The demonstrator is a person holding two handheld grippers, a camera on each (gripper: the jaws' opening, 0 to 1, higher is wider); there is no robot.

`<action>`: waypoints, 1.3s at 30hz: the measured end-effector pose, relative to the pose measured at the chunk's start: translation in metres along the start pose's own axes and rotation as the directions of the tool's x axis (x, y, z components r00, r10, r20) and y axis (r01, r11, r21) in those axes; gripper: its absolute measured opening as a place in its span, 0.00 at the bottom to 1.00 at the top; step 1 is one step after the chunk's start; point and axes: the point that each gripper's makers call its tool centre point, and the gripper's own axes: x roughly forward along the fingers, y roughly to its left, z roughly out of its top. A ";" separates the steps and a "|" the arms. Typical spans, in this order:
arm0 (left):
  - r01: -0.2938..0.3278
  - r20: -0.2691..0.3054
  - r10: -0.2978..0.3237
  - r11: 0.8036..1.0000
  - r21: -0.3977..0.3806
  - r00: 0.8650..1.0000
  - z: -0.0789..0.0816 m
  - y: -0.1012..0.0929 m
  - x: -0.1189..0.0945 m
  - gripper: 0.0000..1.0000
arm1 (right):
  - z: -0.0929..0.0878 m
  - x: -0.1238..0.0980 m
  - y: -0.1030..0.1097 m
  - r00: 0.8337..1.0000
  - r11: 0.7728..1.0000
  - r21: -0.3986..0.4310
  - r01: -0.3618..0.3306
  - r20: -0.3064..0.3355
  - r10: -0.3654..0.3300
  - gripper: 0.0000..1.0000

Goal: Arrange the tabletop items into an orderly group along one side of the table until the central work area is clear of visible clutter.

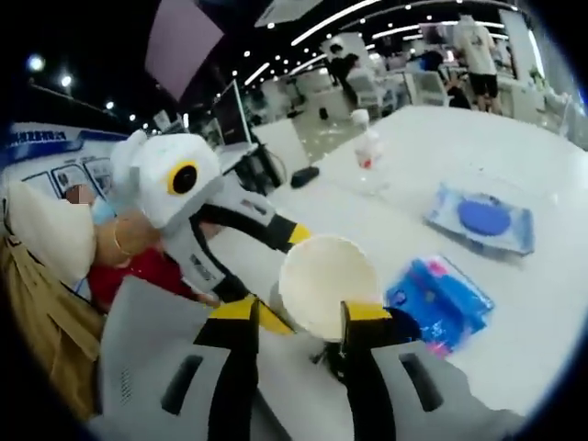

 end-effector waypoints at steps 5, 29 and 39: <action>-0.032 0.068 0.041 0.991 -0.127 0.997 0.006 0.012 -0.004 0.38 | 0.026 -0.009 -0.007 0.989 0.998 0.065 0.007 0.149 -0.016 0.58; 0.142 0.296 -0.064 0.958 -0.251 0.953 0.046 -0.010 -0.016 0.38 | 0.039 -0.014 -0.004 0.958 0.982 0.164 -0.094 0.283 0.044 0.44; 0.116 0.197 -0.083 0.979 -0.165 0.977 0.036 -0.013 -0.009 0.39 | 0.030 -0.011 -0.003 0.971 0.993 0.099 -0.072 0.236 0.047 0.42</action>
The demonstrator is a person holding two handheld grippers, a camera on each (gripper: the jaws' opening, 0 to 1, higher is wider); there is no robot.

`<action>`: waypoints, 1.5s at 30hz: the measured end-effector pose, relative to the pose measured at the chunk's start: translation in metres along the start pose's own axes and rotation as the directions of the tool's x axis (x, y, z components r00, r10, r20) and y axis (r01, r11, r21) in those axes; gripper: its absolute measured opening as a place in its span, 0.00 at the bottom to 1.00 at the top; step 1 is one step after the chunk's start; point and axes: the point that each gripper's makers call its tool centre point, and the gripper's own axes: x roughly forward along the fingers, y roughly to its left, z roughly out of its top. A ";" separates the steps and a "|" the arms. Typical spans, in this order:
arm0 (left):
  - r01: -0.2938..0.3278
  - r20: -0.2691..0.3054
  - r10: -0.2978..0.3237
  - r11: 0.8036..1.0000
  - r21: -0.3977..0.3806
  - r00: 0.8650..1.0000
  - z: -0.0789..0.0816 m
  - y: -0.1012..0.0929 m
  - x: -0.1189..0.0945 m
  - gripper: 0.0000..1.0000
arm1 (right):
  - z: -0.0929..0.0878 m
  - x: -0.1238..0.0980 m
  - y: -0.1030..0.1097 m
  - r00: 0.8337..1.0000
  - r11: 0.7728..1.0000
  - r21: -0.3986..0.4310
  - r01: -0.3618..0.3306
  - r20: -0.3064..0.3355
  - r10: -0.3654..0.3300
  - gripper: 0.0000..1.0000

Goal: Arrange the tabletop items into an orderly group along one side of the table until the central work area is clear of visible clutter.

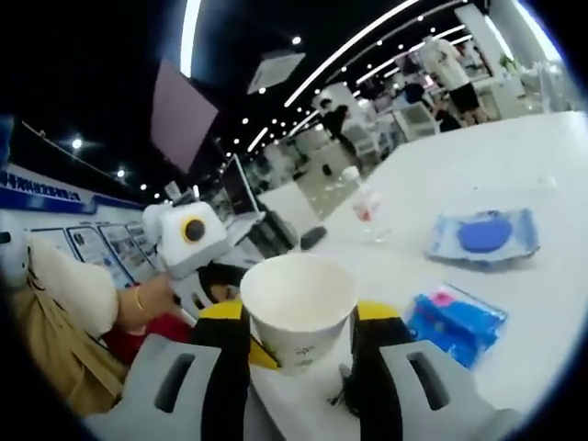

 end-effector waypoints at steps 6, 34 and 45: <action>0.020 -0.023 -0.019 1.000 0.009 1.000 -0.004 -0.002 0.003 0.41 | -0.004 -0.001 0.002 1.000 0.999 -0.040 -0.014 -0.025 0.013 0.42; 0.036 0.029 -0.033 0.995 -0.096 0.999 -0.002 0.002 0.004 0.38 | -0.009 0.001 -0.002 0.999 1.000 -0.017 -0.004 -0.047 0.003 0.49; -0.011 0.039 0.014 0.997 -0.074 0.999 -0.001 0.010 0.001 0.38 | -0.002 -0.003 -0.015 0.998 0.997 -0.039 0.064 -0.005 -0.064 0.85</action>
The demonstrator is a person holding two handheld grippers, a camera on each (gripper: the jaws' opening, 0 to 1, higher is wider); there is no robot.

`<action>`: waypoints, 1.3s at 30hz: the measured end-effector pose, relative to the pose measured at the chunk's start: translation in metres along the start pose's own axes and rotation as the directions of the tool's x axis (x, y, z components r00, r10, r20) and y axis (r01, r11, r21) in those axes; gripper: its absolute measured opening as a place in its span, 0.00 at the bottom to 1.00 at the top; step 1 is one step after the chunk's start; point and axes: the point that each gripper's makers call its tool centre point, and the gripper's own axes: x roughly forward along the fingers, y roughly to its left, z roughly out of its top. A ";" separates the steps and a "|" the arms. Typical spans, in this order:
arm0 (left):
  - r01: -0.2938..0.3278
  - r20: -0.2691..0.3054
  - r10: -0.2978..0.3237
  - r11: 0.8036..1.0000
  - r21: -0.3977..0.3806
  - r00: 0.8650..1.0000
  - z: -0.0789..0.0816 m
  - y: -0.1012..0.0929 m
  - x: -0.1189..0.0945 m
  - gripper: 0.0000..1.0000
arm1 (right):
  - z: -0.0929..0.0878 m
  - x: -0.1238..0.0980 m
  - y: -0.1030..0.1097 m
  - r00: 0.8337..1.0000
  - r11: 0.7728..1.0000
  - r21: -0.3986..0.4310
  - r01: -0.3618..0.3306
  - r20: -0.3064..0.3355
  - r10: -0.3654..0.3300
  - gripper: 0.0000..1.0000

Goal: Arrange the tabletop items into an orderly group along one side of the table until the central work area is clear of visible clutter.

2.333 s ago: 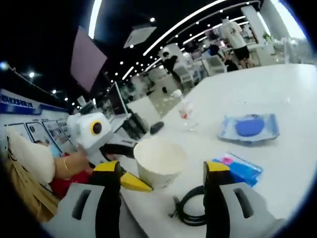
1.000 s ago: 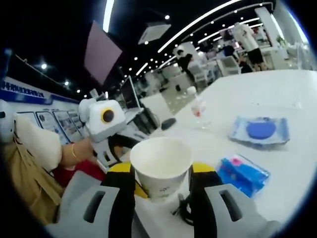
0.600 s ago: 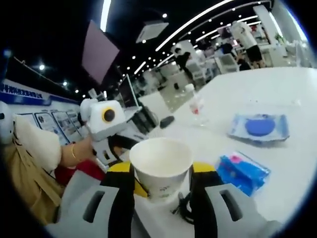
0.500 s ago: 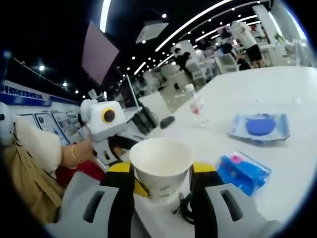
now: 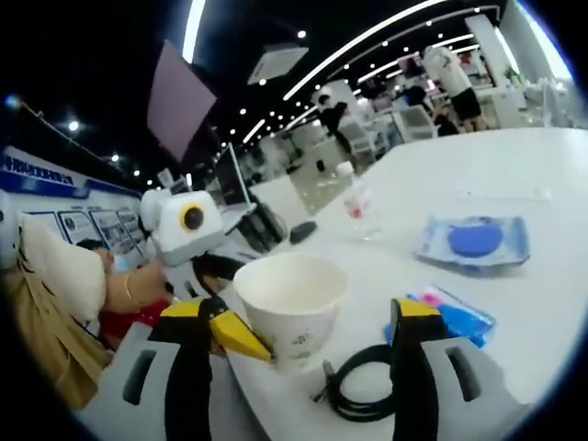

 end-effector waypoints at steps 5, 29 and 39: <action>-0.036 0.005 0.036 0.999 0.005 0.999 0.000 0.007 -0.002 0.38 | 0.003 -0.005 -0.015 0.997 0.998 -0.013 0.068 0.027 -0.068 1.00; -0.343 0.136 0.332 0.937 0.069 0.933 0.027 0.088 -0.020 0.38 | -0.006 -0.015 -0.040 0.988 0.988 0.014 0.152 -0.001 -0.152 0.99; -0.419 0.185 0.402 0.906 0.061 0.897 0.042 0.126 -0.017 0.38 | -0.012 -0.019 -0.051 0.984 0.983 0.043 0.179 -0.015 -0.178 0.98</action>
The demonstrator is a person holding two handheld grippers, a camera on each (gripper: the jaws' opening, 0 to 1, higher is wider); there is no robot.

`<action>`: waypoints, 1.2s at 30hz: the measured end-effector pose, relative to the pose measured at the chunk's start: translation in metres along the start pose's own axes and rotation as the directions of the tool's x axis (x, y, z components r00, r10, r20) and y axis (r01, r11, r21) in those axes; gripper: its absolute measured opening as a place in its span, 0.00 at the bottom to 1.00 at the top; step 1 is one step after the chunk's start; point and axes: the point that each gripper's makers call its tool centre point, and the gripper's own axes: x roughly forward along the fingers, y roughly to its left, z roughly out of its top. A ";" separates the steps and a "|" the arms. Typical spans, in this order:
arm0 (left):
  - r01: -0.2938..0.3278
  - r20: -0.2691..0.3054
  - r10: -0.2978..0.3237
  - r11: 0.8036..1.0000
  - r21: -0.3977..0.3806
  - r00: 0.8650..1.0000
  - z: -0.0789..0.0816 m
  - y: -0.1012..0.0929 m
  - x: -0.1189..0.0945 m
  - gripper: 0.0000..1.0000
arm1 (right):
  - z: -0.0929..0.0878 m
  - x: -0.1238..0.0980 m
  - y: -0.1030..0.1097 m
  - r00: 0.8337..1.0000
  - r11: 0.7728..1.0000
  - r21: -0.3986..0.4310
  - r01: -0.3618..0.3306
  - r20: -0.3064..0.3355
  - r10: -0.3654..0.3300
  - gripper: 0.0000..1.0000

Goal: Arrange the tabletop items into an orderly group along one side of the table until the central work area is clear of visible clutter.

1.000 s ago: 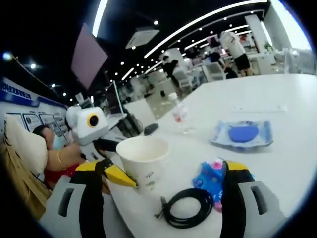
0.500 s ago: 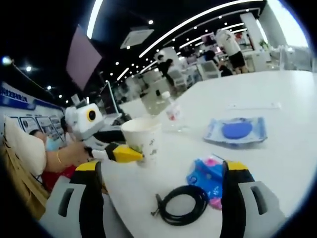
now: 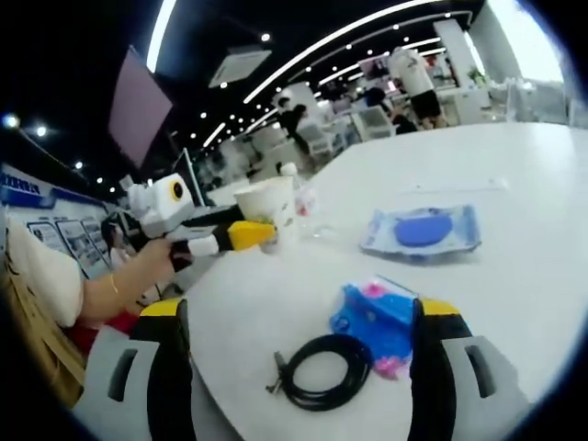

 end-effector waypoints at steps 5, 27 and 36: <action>-0.041 0.008 0.041 0.999 -0.008 0.999 -0.002 0.020 0.011 0.38 | -0.004 0.000 -0.003 1.000 1.000 0.020 0.004 -0.010 -0.004 0.97; -0.200 0.049 0.202 0.978 -0.052 0.978 -0.020 0.085 0.073 0.38 | -0.017 -0.003 -0.028 0.995 0.997 0.033 0.075 -0.071 -0.072 0.95; -0.241 0.043 0.243 0.970 -0.034 0.969 -0.036 0.098 0.089 0.38 | -0.024 -0.003 -0.032 0.991 0.994 0.045 0.098 -0.097 -0.093 0.93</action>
